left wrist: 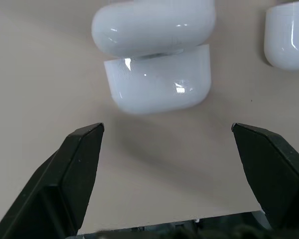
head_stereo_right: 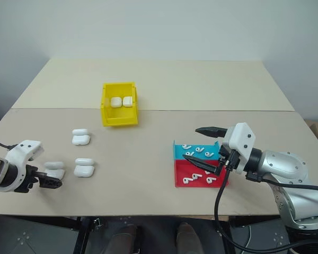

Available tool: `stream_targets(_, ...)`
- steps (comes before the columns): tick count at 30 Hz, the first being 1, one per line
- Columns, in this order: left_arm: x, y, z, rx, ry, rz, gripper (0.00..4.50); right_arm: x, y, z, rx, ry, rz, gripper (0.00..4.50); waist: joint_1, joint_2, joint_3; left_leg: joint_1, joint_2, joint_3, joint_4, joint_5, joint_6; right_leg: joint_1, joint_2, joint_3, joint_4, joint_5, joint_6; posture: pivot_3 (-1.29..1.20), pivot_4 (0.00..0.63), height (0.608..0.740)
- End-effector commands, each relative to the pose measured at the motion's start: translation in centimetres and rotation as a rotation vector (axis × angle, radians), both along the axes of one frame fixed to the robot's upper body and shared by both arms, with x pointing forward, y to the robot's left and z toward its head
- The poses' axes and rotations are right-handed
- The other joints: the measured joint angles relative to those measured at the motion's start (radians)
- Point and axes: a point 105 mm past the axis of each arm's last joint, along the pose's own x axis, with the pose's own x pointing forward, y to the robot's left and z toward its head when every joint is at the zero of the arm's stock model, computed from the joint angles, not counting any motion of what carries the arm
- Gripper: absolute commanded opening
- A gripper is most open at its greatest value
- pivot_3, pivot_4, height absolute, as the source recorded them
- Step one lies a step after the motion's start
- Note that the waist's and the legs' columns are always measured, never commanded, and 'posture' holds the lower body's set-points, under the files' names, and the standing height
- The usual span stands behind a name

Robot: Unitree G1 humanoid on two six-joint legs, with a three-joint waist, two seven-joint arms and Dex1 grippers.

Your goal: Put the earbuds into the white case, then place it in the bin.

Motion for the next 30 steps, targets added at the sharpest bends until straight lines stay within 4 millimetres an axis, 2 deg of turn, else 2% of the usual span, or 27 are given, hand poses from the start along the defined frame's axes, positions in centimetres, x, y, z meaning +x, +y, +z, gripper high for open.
stream_targets(1, 0.9, -0.2, 0.5, 0.009, -0.034, 0.007, 4.48, -0.3, 0.0, 1.2, 0.000, -0.042, 0.001, 4.50, 0.000, 0.000, 0.000, 0.000, 0.000, 0.000, 0.000, 0.000, 0.000, 0.000, 0.000, 0.000, 0.000, 0.000, 0.000, 0.00, 0.150, 0.740)
stream_targets(7, 1.8, -0.1, 0.0, 0.024, -0.048, 0.033, 4.48, -0.4, 0.1, 1.2, 0.001, -0.041, -0.001, 4.50, 0.000, 0.000, 0.000, 0.000, -0.001, 0.000, 0.000, 0.000, 0.000, 0.000, 0.000, 0.000, 0.000, 0.000, 0.000, 0.00, 0.150, 0.740)
stream_targets(17, 1.9, 0.1, -0.7, 0.035, -0.050, 0.060, 4.48, -0.3, -0.1, 1.1, 0.001, -0.042, -0.014, 4.50, 0.000, 0.000, 0.000, 0.000, -0.001, 0.000, 0.000, 0.000, 0.000, 0.000, 0.000, 0.000, 0.000, 0.000, 0.000, 0.00, 0.150, 0.740)
stream_targets(18, 2.0, 0.2, -0.7, 0.042, -0.060, 0.067, 4.09, -0.3, 0.0, 1.1, 0.001, -0.042, -0.015, 4.50, 0.000, 0.000, 0.000, 0.000, -0.001, 0.000, 0.000, 0.000, 0.000, 0.000, 0.000, 0.000, 0.000, 0.000, 0.000, 0.00, 0.150, 0.740)
stream_targets(19, 2.0, 0.1, -0.8, 0.040, -0.054, 0.061, 3.92, -0.3, 0.0, 1.2, 0.002, -0.043, -0.016, 4.50, 0.000, 0.000, 0.000, 0.000, -0.001, 0.000, 0.000, 0.000, 0.000, 0.001, 0.000, 0.000, 0.000, 0.000, 0.000, 0.00, 0.150, 0.740)
stream_targets(23, 1.8, 0.1, -0.7, 0.062, -0.059, 0.049, 2.74, -0.3, -0.1, 1.2, 0.001, -0.047, -0.023, 4.50, 0.000, 0.000, 0.000, 0.001, -0.001, -0.001, 0.000, 0.000, -0.001, 0.002, 0.000, 0.000, 0.000, 0.000, 0.000, 0.00, 0.150, 0.740)
stream_targets(26, 2.1, 1.0, 0.3, 0.106, -0.116, 0.090, 2.74, -0.2, -0.2, 1.2, 0.003, -0.049, -0.031, 4.50, 0.000, 0.000, 0.000, 0.001, -0.001, -0.001, 0.000, 0.000, -0.001, 0.001, 0.000, 0.000, 0.000, 0.000, 0.000, 0.00, 0.150, 0.740)
stream_targets(30, 2.5, 2.6, 2.9, 0.191, -0.242, 0.149, 2.74, -0.3, -0.4, 1.0, 0.003, -0.049, -0.041, 4.50, -0.001, 0.000, 0.000, 0.000, -0.001, -0.001, 0.000, 0.000, -0.001, 0.000, 0.000, 0.000, 0.000, 0.000, 0.000, 0.00, 0.150, 0.740)
